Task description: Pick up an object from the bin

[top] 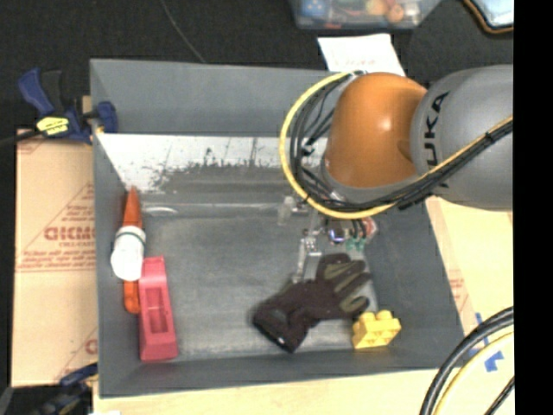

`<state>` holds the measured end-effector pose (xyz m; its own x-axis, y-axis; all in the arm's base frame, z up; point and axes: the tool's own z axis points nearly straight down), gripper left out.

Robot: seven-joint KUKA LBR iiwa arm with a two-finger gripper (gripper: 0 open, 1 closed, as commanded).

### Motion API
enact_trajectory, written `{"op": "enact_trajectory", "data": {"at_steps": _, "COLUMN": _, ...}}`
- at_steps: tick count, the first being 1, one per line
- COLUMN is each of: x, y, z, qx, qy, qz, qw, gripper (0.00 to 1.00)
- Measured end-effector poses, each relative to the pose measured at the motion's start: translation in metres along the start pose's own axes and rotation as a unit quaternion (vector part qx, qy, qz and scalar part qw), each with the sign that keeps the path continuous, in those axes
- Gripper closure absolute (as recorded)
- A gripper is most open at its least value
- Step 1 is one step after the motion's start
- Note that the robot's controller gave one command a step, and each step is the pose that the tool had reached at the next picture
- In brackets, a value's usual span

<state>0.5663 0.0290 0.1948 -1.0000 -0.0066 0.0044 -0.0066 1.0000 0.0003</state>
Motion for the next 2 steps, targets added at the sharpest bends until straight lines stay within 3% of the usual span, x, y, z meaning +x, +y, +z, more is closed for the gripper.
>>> {"op": "enact_trajectory", "data": {"at_steps": 1, "x": -0.001, "y": 0.000, "z": -0.004, "qx": 0.000, "qy": -0.0031, "qz": 0.000, "qw": 1.0000, "gripper": 0.00}}
{"op": "enact_trajectory", "data": {"at_steps": 2, "x": 0.021, "y": -0.043, "z": 0.090, "qx": 0.001, "qy": -0.0045, "qz": -0.156, "qw": 0.9877, "gripper": 0.00}}
